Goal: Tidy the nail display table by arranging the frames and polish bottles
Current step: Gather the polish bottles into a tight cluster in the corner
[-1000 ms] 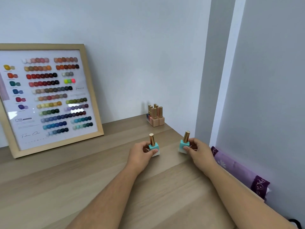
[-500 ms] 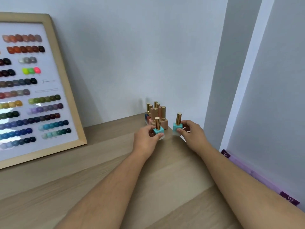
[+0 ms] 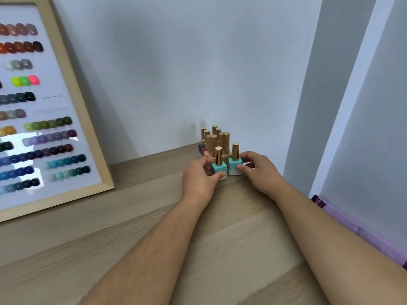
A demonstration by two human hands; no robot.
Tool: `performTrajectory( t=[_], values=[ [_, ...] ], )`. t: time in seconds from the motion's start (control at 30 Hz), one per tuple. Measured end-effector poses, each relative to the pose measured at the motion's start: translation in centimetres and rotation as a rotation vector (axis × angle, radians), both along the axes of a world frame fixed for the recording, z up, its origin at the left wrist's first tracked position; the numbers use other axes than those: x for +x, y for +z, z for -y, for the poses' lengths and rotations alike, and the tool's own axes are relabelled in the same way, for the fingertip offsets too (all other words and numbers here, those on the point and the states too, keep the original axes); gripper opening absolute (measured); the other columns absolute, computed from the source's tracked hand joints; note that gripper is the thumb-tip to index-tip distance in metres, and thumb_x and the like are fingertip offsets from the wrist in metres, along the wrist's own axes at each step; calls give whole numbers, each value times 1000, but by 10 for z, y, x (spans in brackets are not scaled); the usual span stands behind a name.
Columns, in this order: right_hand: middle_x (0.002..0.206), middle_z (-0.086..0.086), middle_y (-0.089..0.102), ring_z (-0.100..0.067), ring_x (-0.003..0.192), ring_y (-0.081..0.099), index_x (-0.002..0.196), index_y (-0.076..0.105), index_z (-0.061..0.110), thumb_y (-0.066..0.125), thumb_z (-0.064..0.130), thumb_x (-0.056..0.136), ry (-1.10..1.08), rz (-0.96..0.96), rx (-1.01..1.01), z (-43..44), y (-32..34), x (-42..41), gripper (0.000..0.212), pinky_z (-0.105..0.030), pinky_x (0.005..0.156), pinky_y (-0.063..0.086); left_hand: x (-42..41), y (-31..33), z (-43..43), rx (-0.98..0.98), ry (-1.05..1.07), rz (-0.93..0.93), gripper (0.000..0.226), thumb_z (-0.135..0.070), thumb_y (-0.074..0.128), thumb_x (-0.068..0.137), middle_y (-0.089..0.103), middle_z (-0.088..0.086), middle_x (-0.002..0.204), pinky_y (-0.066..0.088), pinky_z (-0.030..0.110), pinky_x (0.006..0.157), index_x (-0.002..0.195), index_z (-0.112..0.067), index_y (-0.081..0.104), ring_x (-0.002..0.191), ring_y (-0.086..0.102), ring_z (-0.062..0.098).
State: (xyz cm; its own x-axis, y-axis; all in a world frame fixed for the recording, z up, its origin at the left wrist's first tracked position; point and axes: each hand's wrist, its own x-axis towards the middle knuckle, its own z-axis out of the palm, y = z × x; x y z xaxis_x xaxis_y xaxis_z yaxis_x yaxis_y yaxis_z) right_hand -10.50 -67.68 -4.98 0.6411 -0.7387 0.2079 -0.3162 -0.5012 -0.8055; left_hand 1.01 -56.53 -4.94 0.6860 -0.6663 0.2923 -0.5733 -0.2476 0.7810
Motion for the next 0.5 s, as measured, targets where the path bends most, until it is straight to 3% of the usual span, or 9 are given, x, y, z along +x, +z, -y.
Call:
performTrajectory(
  t=[0.2,0.33,0.5],
  values=[
    [95,7,58,-5,80,56,115,51,26,62,16,87,-100,94,-15,-1,-1,2,32,-10,64,40,-3,2,0,-11,45,-8,31,-21,77,74,57,-12,75,43,13,56,90,-27,51,67,56,2],
    [86,7,60,-5,77,57,101,51,28,64,15,85,-128,81,-36,-2,-3,4,24,-12,62,41,-4,2,3,-3,71,11,29,-23,77,73,58,-11,73,43,16,55,88,-25,52,65,57,3],
    [84,6,60,-1,74,54,100,58,22,60,9,87,-139,79,-82,-1,-4,6,19,-10,63,39,-3,1,5,5,93,24,30,-24,77,73,57,-12,70,40,16,53,87,-24,52,63,55,3]
  ],
)
